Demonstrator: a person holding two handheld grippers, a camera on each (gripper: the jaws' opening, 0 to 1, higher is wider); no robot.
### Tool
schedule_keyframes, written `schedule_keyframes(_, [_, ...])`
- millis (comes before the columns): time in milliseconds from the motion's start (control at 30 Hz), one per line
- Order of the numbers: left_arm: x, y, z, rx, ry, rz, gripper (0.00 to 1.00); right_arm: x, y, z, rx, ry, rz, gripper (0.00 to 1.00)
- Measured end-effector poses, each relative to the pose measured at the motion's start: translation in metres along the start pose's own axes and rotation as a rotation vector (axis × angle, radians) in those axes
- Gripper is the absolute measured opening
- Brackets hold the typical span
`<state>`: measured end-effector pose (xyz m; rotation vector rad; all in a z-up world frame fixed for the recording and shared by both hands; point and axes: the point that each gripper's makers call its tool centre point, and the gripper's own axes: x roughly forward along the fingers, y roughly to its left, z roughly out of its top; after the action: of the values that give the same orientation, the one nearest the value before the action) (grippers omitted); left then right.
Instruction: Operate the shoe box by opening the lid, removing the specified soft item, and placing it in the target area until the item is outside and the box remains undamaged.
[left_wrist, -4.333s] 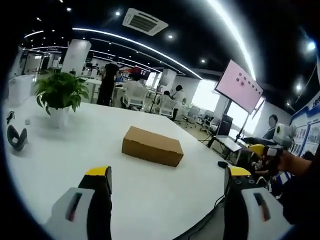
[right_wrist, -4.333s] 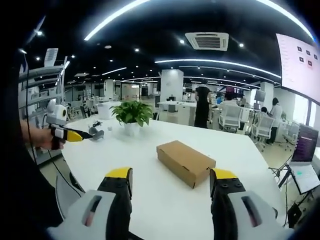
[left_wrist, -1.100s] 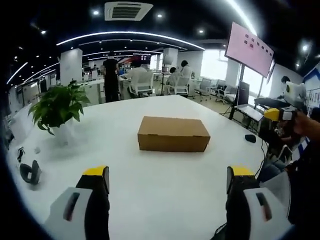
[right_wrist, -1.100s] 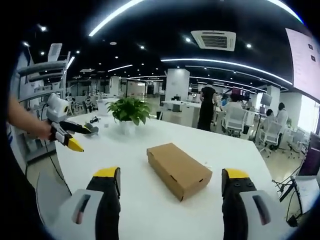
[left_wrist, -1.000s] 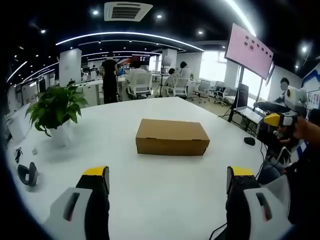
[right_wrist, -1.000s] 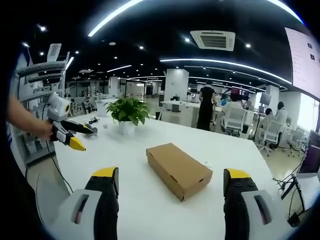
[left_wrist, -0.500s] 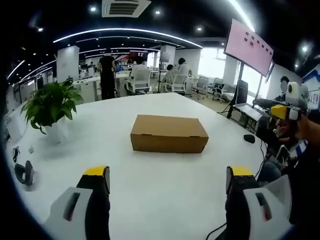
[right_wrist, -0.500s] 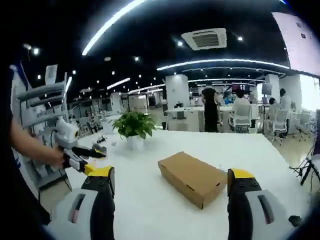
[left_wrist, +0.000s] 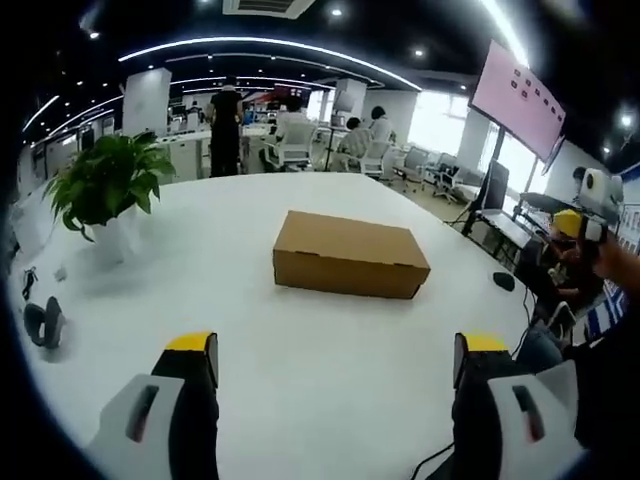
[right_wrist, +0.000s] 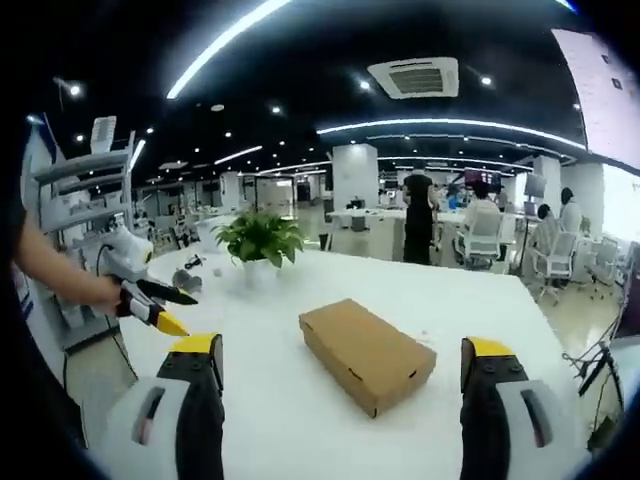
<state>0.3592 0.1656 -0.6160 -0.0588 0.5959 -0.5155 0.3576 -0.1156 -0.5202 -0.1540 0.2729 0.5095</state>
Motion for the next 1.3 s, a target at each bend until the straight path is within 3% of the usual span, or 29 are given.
schedule_keyframes(67, [0.004,-0.001,0.007,0.025,-0.013,-0.003,0.99,0.001,-0.011,-0.008,-0.087,0.079,-0.041,0.96])
schedule_keyframes(100, [0.006,0.0,0.009,0.042,-0.017,-0.001,0.99,0.002,-0.011,-0.01,-0.105,0.089,-0.03,0.96])
schedule_keyframes(167, [0.012,0.0,0.01,0.072,-0.005,0.003,0.99,0.006,0.002,-0.007,-0.135,0.059,0.059,0.97])
schedule_keyframes(267, [0.019,-0.001,0.009,0.103,0.021,-0.011,0.99,0.01,-0.003,-0.015,-0.178,0.124,0.053,0.95])
schedule_keyframes(367, [0.022,-0.013,0.01,0.149,0.032,-0.075,0.93,0.011,0.011,-0.009,-0.147,0.092,0.119,0.94])
schedule_keyframes(400, [0.023,-0.013,0.011,0.147,0.028,-0.068,0.91,0.011,0.013,-0.009,-0.141,0.094,0.117,0.94])
schedule_keyframes(533, [0.027,-0.023,0.015,0.151,0.042,-0.1,0.99,0.016,0.016,-0.011,-0.115,0.096,0.108,0.93])
schedule_keyframes(600, [0.027,-0.027,0.019,0.171,0.037,-0.111,0.99,0.018,0.026,-0.007,-0.062,0.07,0.141,0.92])
schedule_keyframes(667, [0.029,-0.029,0.021,0.187,0.038,-0.115,0.99,0.015,0.049,-0.01,-0.006,0.075,0.248,0.93])
schedule_keyframes(700, [0.03,-0.029,0.022,0.188,0.038,-0.116,0.99,0.011,0.062,-0.016,-0.017,0.1,0.32,0.94])
schedule_keyframes(833, [0.033,-0.029,0.022,0.161,0.044,-0.113,0.96,0.011,0.053,-0.029,-0.039,0.14,0.295,0.89])
schedule_keyframes(900, [0.034,-0.023,0.028,0.13,0.001,-0.067,0.98,0.013,0.044,-0.034,-0.063,0.173,0.286,0.89])
schedule_keyframes(1000, [0.036,-0.014,0.029,0.131,-0.029,-0.022,0.99,0.018,0.02,-0.034,-0.179,0.182,0.199,0.87])
schedule_keyframes(1133, [0.044,-0.015,0.025,0.086,-0.023,-0.055,0.99,0.023,0.014,-0.032,-0.171,0.183,0.168,0.83])
schedule_keyframes(1300, [0.055,-0.017,0.024,0.089,-0.02,-0.065,0.99,0.028,0.012,-0.028,-0.175,0.181,0.148,0.83])
